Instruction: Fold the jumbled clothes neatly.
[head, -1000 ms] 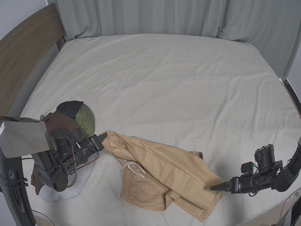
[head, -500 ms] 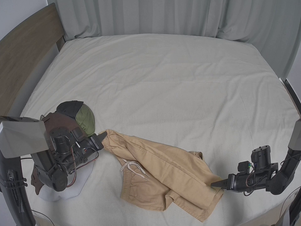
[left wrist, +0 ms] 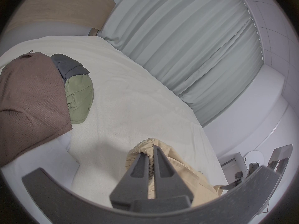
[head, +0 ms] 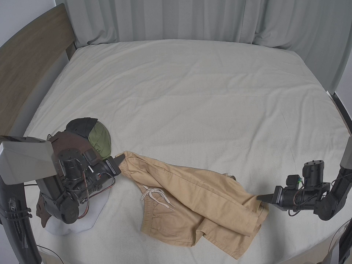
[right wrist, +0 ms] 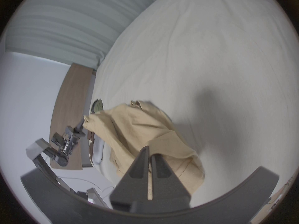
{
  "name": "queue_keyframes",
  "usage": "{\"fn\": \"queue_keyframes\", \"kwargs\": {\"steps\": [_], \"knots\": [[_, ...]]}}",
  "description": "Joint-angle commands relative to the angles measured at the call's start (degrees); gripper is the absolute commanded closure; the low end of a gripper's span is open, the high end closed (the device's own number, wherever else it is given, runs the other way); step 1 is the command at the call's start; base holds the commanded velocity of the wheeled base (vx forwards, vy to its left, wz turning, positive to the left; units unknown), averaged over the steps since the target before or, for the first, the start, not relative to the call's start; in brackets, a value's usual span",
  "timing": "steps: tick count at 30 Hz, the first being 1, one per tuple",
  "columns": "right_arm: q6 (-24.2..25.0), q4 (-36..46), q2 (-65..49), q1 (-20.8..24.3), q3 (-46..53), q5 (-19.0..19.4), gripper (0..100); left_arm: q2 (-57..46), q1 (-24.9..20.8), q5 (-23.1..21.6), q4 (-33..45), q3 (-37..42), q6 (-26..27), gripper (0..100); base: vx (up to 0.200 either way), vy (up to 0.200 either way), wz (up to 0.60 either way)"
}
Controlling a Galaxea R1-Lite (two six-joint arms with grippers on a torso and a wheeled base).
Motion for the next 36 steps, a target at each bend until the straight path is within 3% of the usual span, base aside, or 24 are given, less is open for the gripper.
{"fn": "queue_keyframes", "kwargs": {"steps": [1, 10, 21, 22, 28, 36], "knots": [[0.9, -1.5, 0.2, -3.3, -2.0, 1.1, 100, 0.3, 0.0, 0.0, 0.0, 0.0, 0.0, 100, 0.0, 0.0, 0.0], [3.3, -1.7, 4.7, -4.9, -5.2, 1.1, 100, 0.5, 0.0, 0.0, 0.0, 0.1, 0.0, 100, 0.0, 0.0, 0.0], [3.3, -11.8, 12.2, -6.1, -4.6, 1.0, 100, 0.5, -0.1, 0.0, -0.1, 0.0, 0.0, 100, 0.0, 0.0, 0.0], [3.2, -11.8, 12.2, -5.9, -4.2, 1.0, 0, 0.5, -0.1, 0.0, 0.0, 0.0, 0.0, 100, 0.0, 0.0, 0.0], [3.2, -11.8, 11.7, -5.6, -3.5, 1.0, 0, 0.5, -0.1, 0.0, 0.0, 0.1, 0.0, 100, 0.0, 0.0, 0.0], [3.0, -11.8, 11.4, 0.1, 1.1, 1.0, 0, 0.5, -0.1, 0.0, 0.0, 0.0, 0.0, 100, 0.0, 0.0, 0.0]]}}
